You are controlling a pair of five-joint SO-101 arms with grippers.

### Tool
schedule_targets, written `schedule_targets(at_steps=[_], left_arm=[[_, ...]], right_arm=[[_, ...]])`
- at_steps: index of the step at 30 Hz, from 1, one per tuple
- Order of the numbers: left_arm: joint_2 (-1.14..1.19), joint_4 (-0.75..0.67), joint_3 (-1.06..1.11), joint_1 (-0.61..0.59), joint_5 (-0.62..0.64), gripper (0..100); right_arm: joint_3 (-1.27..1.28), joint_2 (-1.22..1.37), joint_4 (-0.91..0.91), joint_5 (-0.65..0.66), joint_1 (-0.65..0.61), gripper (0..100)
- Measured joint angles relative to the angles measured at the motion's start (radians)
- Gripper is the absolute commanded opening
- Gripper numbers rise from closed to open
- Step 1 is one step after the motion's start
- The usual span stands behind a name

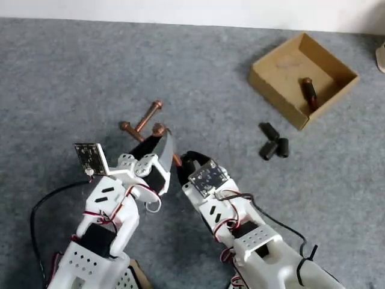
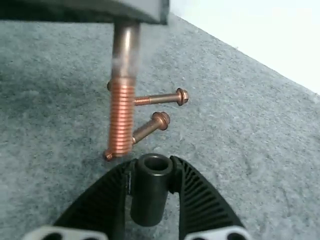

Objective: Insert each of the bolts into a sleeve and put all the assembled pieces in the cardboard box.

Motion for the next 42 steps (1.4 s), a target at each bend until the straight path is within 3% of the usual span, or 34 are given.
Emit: schedule_targets(at_steps=[10, 18, 42], left_arm=[[0.0, 0.003, 0.0, 0.031, 0.0, 1], [0.0, 0.003, 0.02, 0.035, -0.08, 1], [-0.003, -0.006, 0.02, -0.002, -0.08, 1]], right_arm=[[0.0, 0.0, 0.0, 0.0, 0.0, 0.5], [0.0, 0.0, 0.0, 0.0, 0.0, 0.5], [0.0, -0.006, 0.0, 0.0, -0.041, 0.5]])
